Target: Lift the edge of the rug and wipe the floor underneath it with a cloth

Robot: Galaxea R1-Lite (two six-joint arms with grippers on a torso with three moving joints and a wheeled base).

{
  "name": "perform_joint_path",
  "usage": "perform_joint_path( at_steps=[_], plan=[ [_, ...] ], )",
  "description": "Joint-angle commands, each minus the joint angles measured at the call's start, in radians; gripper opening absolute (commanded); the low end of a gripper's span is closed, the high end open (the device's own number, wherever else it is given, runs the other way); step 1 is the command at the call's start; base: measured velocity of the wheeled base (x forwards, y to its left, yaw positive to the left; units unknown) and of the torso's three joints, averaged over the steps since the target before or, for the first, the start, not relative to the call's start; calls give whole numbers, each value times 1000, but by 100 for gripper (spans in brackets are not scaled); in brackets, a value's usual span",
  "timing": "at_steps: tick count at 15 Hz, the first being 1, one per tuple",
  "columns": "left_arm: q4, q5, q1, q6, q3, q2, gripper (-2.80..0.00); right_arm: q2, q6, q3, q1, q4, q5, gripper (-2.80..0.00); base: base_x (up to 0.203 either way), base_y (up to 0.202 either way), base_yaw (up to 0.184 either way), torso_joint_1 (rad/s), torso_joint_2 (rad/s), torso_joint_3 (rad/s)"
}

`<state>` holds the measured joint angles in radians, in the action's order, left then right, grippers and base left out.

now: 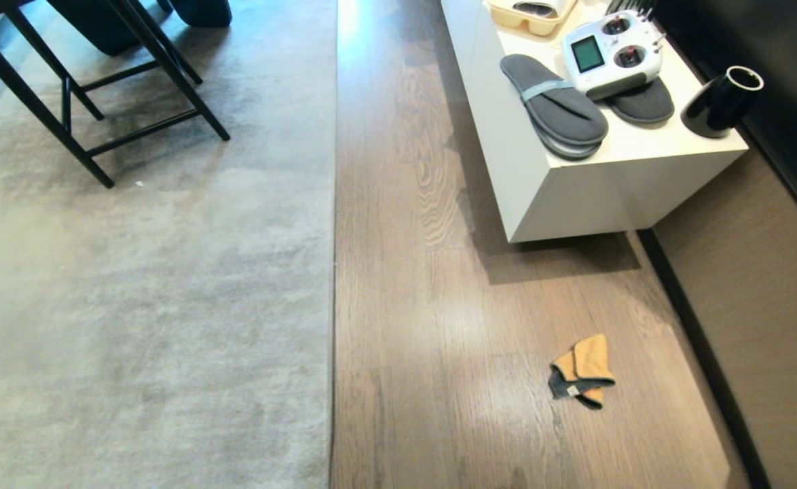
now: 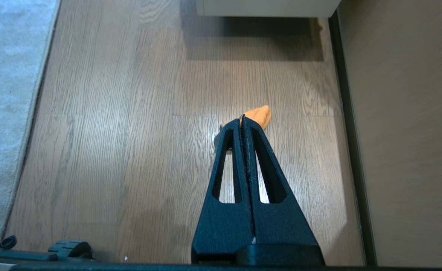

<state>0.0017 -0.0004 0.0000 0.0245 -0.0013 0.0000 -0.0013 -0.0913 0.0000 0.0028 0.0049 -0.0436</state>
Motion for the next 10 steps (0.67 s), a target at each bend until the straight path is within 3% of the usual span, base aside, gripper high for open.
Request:
perform_joint_path(
  at_steps=[1,10],
  plan=[
    [0,0,0,0,1,0,-280,1,-1,0,0,0,-1,-280,0,0,0,1,4,201],
    [0,0,0,0,1,0,-280,1,-1,0,0,0,1,-280,0,0,0,3,3,203]
  ],
)
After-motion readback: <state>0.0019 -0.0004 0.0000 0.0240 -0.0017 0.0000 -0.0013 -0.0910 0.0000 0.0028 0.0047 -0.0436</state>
